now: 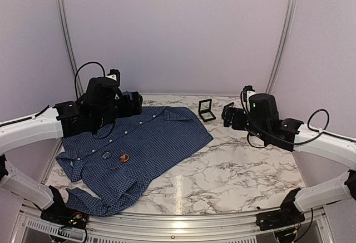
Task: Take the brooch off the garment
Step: Adjust the flattened clothing at the center of the board, then pick up the flattened clothing from the center of the board.
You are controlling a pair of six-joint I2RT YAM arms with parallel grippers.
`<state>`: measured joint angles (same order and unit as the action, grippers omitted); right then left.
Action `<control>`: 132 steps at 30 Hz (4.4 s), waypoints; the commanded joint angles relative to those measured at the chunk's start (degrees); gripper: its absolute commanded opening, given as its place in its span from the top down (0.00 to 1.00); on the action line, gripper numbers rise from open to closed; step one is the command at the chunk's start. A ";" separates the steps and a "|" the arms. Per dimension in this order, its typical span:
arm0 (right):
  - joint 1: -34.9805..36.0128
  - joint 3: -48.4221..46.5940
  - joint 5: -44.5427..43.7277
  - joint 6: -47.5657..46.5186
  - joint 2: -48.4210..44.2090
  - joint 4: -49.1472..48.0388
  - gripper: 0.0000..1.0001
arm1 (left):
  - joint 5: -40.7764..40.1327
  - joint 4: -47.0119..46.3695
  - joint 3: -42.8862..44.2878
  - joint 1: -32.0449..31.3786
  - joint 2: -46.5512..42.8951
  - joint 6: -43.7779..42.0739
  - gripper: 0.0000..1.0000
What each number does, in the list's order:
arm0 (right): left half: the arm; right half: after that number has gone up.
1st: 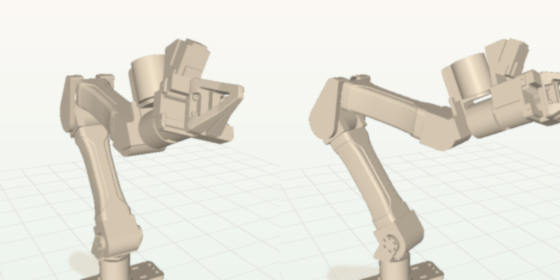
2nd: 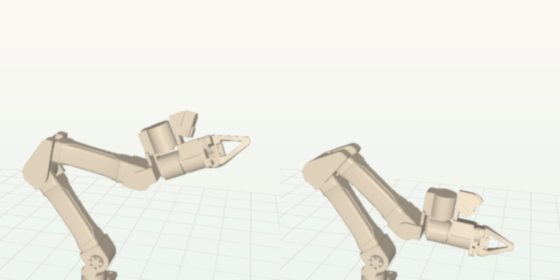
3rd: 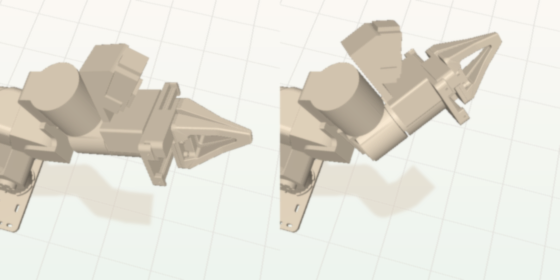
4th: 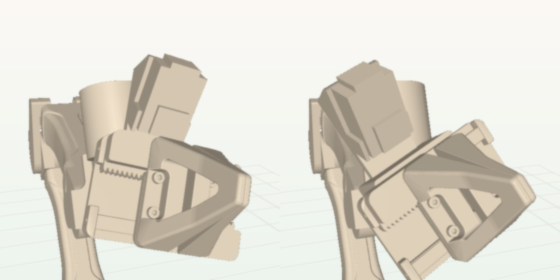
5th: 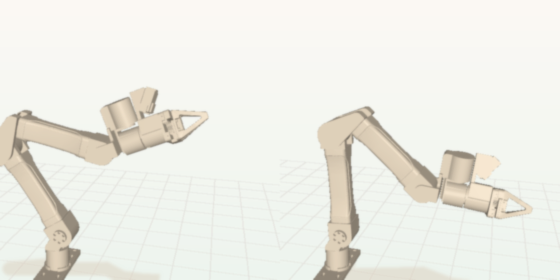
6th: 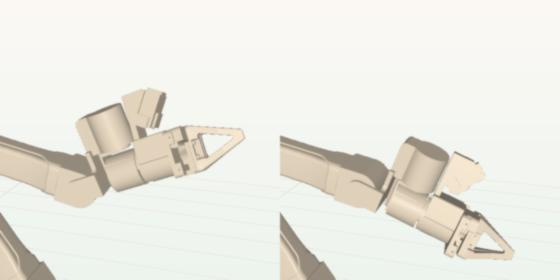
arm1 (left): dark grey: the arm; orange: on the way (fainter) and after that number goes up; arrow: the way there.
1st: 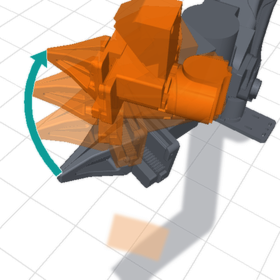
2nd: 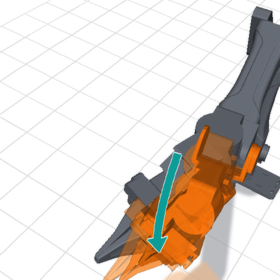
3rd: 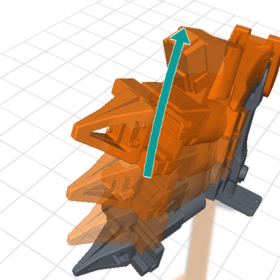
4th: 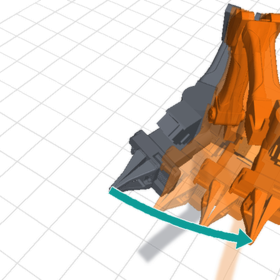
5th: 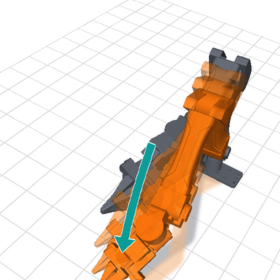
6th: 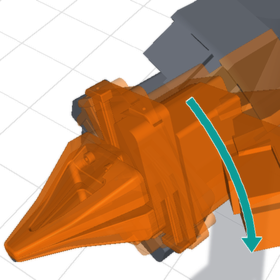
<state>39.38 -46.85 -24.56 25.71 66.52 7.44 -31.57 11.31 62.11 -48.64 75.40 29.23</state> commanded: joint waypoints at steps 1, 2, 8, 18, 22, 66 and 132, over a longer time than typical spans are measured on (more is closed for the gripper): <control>1.35 -4.77 -0.03 -0.45 1.23 0.34 0.01 | -2.55 2.80 2.25 0.78 -1.10 -0.52 0.01; 1.49 -5.23 -0.06 -0.63 1.52 0.19 0.02 | -2.92 3.28 2.49 0.84 -1.22 -0.52 0.01; 2.00 -7.50 0.45 -1.19 3.42 0.66 0.01 | -3.43 4.89 2.19 2.57 -3.03 -1.49 0.01; 5.99 -16.25 3.16 -4.27 18.59 3.10 0.01 | 0.25 13.02 -4.54 11.13 -6.86 7.15 0.01; 8.88 -22.18 6.90 -4.90 27.67 2.49 0.02 | 1.53 17.65 -9.87 12.98 -8.53 11.26 0.01; 23.92 -45.49 16.32 -0.82 60.77 14.38 0.94 | 13.79 16.14 -26.25 0.45 -5.45 17.03 0.28; 23.91 -59.15 13.88 -6.54 68.32 21.14 0.44 | 20.09 10.08 -22.52 -6.56 -3.77 21.85 0.61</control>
<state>62.85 -104.42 -8.88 20.27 132.92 26.85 -15.05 23.90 38.94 -57.39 69.19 52.25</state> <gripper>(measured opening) 0.556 0.386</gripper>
